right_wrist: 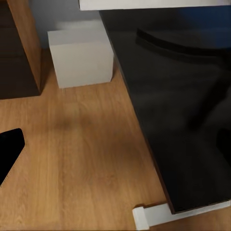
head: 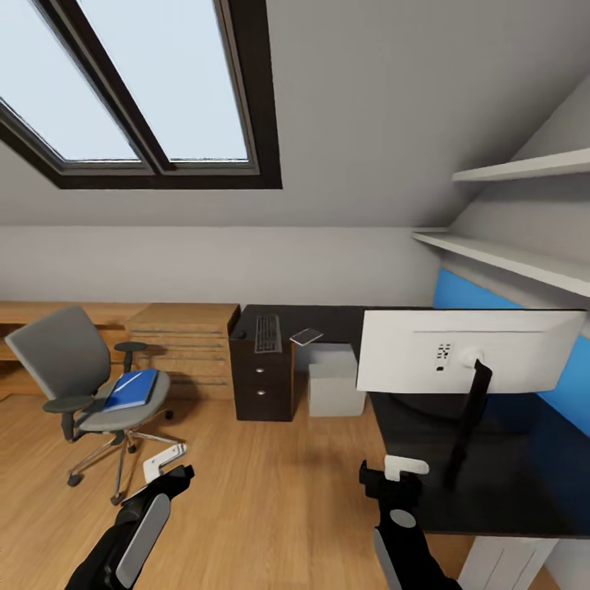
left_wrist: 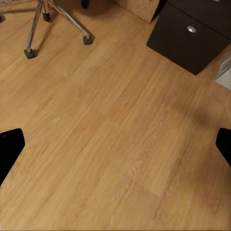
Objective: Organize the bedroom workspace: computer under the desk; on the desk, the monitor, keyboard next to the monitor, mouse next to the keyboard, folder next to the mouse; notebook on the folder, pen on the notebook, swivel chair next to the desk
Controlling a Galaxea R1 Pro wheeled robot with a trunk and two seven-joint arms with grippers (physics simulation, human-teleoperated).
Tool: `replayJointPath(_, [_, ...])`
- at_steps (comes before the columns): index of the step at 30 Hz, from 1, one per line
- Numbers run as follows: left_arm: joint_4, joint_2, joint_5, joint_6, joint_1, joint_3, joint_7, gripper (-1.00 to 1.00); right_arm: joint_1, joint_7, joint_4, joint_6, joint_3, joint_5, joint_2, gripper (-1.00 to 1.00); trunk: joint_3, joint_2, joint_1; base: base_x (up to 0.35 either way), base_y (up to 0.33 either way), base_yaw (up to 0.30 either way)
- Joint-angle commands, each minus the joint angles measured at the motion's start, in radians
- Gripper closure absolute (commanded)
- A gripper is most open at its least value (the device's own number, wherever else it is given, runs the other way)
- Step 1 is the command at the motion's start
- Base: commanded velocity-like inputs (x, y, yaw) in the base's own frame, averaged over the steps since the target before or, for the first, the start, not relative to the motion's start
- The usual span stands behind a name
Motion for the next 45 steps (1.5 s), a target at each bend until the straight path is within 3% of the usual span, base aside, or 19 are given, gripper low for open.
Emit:
replayJointPath(1, [-0.001, 0.000, 0.009, 0.001, 0.000, -0.005, 0.010, -1.00, 0.000, -0.005, -0.003, 0.007, 0.001, 0.004, -0.001, -1.00, 0.000, -0.001, 0.000, 0.040, 0.058, 0.000])
replayJointPath(10, [-0.002, -0.001, 0.007, 0.001, 0.000, -0.005, 0.011, -1.00, 0.000, 0.001, -0.010, 0.001, 0.010, 0.003, 0.000, -1.00, 0.000, -0.001, 0.000, 0.007, 0.010, 0.000])
replayJointPath(14, [0.000, -0.002, 0.008, 0.001, 0.000, -0.010, 0.008, -1.00, 0.000, 0.001, -0.098, 0.028, 0.027, 0.003, 0.001, -1.00, 0.000, -0.001, 0.000, 0.000, 0.000, 0.000])
replayJointPath(17, [0.000, -0.002, 0.008, 0.001, 0.000, -0.021, 0.008, -1.00, -0.005, 0.002, -0.241, 0.139, 0.025, 0.005, -0.004, -1.00, 0.000, -0.001, 0.000, 0.000, 0.000, 0.000])
replayJointPath(19, [0.002, -0.002, 0.008, 0.001, 0.000, -0.028, 0.008, -1.00, -0.040, -0.001, -0.346, 0.298, 0.017, 0.008, -0.011, -1.00, 0.000, -0.001, 0.000, 0.000, 0.000, 0.000])
replayJointPath(21, [0.002, -0.002, 0.007, 0.001, 0.000, -0.032, 0.008, -1.00, -0.128, 0.000, -0.405, 0.495, 0.005, 0.018, -0.018, -1.00, 0.000, -0.001, 0.000, 0.000, 0.000, 0.000])
replayJointPath(22, [0.000, -0.002, 0.005, 0.002, 0.000, -0.034, 0.008, -1.00, -0.219, 0.010, -0.422, 0.641, 0.001, 0.054, -0.032, -1.00, 0.000, -0.001, 0.000, 0.000, 0.000, 0.000])
replayJointPath(24, [-0.004, 0.000, 0.004, 0.005, 0.000, -0.036, 0.008, -1.00, -0.310, 0.044, -0.421, 0.720, -0.003, 0.111, -0.052, -1.00, 0.000, -0.001, 0.000, 0.000, 0.000, 0.000])
replayJointPath(26, [-0.007, 0.003, 0.004, 0.008, 0.000, -0.035, 0.008, -1.00, -0.410, 0.128, -0.393, 0.768, -0.021, 0.203, -0.077, -1.00, 0.000, -0.001, 0.000, 0.000, 0.000, 0.000])
replayJointPath(27, [-0.007, 0.004, 0.004, 0.008, 0.000, -0.035, 0.008, -1.00, -0.433, 0.152, -0.385, 0.775, -0.030, 0.228, -0.083, -1.00, 0.000, -0.001, 0.000, 0.000, 0.000, 0.000])
replayJointPath(29, [-0.009, 0.005, 0.004, 0.009, 0.000, -0.035, 0.009, -1.00, -0.522, 0.252, -0.344, 0.792, -0.077, 0.332, -0.105, -1.00, 0.000, -0.001, 0.000, 0.000, 0.000, 0.000])
replayJointPath(30, [-0.015, 0.005, 0.003, 0.010, 0.000, -0.036, 0.010, -1.00, -0.656, 0.374, -0.242, 0.796, -0.142, 0.463, -0.151, -1.00, 0.000, -0.001, 0.000, 0.000, 0.000, 0.000])
replayJointPath(33, [-0.018, 0.006, 0.003, 0.011, 0.000, -0.037, 0.011, -1.00, -0.716, 0.397, -0.209, 0.796, -0.159, 0.497, -0.180, -1.00, 0.000, -0.001, 0.000, 0.000, 0.000, 0.000])
replayJointPath(34, [-0.020, 0.007, 0.002, 0.011, 0.000, -0.036, 0.011, -1.00, -0.757, 0.413, -0.195, 0.796, -0.165, 0.535, -0.195, -1.00, 0.000, -0.001, 0.000, 0.000, 0.000, 0.000])
replayJointPath(35, [-0.021, 0.008, 0.001, 0.006, 0.000, -0.033, 0.011, -1.00, -0.837, 0.486, -0.147, 0.796, -0.169, 0.605, -0.216, -1.00, 0.000, -0.001, 0.000, 0.000, 0.000, 0.000])
replayJointPath(39, [-0.021, 0.008, 0.001, 0.004, 0.000, -0.032, 0.011, -1.00, -0.927, 0.530, -0.078, 0.796, -0.171, 0.638, -0.238, -1.00, 0.000, -0.001, 0.000, 0.000, 0.000, 0.000])
replayJointPath(40, [-0.021, 0.007, 0.001, 0.003, 0.000, -0.032, 0.011, -1.00, -0.979, 0.536, -0.019, 0.796, -0.173, 0.648, -0.244, -1.00, 0.000, -0.001, 0.000, 0.000, 0.000, 0.000])
replayJointPath(42, [-0.020, 0.007, 0.001, 0.002, 0.000, -0.033, 0.011, -1.00, -1.018, 0.539, 0.037, 0.796, -0.178, 0.653, -0.247, -1.00, 0.000, -0.001, 0.000, 0.000, 0.000, 0.000])
replayJointPath(45, [-0.019, 0.007, 0.001, 0.001, 0.000, -0.034, 0.010, -1.00, -1.097, 0.541, 0.184, 0.796, -0.224, 0.659, -0.255, -1.00, 0.000, -0.001, 0.000, 0.000, 0.000, 0.000])
